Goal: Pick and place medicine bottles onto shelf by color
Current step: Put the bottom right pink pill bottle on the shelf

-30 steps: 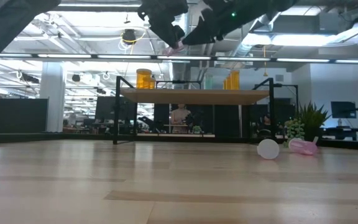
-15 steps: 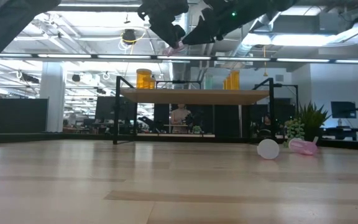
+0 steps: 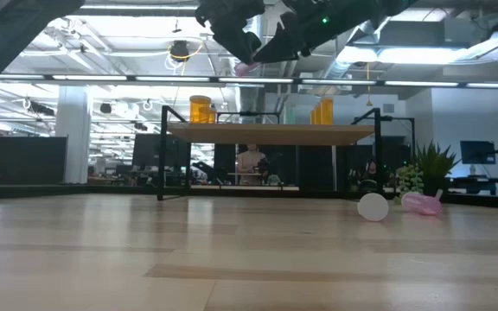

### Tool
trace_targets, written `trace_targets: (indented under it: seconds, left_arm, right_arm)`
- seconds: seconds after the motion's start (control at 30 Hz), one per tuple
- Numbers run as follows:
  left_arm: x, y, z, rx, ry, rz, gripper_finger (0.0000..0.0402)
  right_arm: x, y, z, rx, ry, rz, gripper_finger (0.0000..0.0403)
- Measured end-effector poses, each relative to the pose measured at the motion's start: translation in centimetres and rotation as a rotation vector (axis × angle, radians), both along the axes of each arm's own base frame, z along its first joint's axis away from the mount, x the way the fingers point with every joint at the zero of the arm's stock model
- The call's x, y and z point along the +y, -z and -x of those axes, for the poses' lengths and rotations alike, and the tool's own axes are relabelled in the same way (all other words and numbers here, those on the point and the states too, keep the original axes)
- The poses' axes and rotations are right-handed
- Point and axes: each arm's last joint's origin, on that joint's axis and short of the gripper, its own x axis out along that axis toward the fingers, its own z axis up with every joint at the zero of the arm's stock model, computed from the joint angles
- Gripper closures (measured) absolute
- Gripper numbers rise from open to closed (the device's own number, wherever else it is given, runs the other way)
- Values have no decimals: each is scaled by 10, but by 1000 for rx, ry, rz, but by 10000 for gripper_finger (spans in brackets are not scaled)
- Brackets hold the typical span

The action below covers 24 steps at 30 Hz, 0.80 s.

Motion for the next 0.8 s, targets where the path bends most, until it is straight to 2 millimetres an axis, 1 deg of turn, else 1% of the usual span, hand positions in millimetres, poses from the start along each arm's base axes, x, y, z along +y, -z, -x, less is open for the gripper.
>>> trace_targets:
  seconds: [0.13,0.37,0.47,0.6,0.8]
  left_arm:
    - [0,0,0,0,-1,0,319]
    - [0,0,0,3,-4,1,319]
    - [0,0,0,3,-5,0,319]
    - [0,0,0,7,-10,-5,314]
    - [2,1,1,32,-59,-36,294]
  right_arm:
    - [0,0,0,0,-2,0,193]
    - [3,0,-1,3,-11,1,250]
    - [5,0,-1,3,-15,2,268]
    - [5,0,-1,3,-15,2,274]
    - [5,1,-1,4,-14,2,263]
